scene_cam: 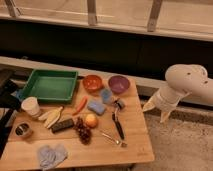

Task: Place brush in paper cup

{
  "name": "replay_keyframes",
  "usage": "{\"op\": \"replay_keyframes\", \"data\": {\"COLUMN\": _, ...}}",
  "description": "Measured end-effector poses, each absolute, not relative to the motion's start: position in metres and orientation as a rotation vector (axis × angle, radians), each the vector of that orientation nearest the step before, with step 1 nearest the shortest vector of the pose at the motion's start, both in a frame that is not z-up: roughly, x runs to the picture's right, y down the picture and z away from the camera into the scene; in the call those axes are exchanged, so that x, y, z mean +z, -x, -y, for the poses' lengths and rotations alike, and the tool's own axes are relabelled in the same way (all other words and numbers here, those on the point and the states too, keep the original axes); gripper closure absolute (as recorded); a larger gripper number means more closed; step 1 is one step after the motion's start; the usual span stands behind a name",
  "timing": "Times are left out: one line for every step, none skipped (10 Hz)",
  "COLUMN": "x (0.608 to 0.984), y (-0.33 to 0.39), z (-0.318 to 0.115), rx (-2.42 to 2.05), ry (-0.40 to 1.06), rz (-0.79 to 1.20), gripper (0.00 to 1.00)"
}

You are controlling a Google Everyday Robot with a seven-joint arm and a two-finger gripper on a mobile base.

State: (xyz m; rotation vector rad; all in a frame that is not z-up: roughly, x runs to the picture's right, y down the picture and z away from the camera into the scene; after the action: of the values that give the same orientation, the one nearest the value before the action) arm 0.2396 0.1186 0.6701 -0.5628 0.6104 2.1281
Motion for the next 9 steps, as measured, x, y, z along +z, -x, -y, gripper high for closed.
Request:
{"op": "replay_keyframes", "data": {"x": 0.670, "y": -0.240, "z": -0.119, "rx": 2.128, "ry": 0.563, "rz": -0.610, "gripper": 0.35}}
{"op": "replay_keyframes", "data": {"x": 0.670, "y": -0.240, "z": -0.119, "rx": 2.128, "ry": 0.563, "rz": -0.610, "gripper": 0.35}}
{"op": "replay_keyframes", "data": {"x": 0.670, "y": -0.240, "z": -0.119, "rx": 2.128, "ry": 0.563, "rz": -0.610, "gripper": 0.35}}
{"op": "replay_keyframes", "data": {"x": 0.670, "y": -0.240, "z": -0.119, "rx": 2.128, "ry": 0.563, "rz": -0.610, "gripper": 0.35}}
{"op": "replay_keyframes", "data": {"x": 0.670, "y": -0.240, "z": -0.119, "rx": 2.128, "ry": 0.563, "rz": -0.610, "gripper": 0.35}}
{"op": "replay_keyframes", "data": {"x": 0.670, "y": -0.240, "z": -0.118, "rx": 2.128, "ry": 0.560, "rz": -0.608, "gripper": 0.35}}
{"op": "replay_keyframes", "data": {"x": 0.670, "y": -0.240, "z": -0.119, "rx": 2.124, "ry": 0.556, "rz": -0.608, "gripper": 0.35}}
{"op": "replay_keyframes", "data": {"x": 0.672, "y": -0.238, "z": -0.120, "rx": 2.101, "ry": 0.554, "rz": -0.606, "gripper": 0.35}}
{"op": "replay_keyframes", "data": {"x": 0.676, "y": -0.229, "z": -0.119, "rx": 2.070, "ry": 0.560, "rz": -0.601, "gripper": 0.35}}
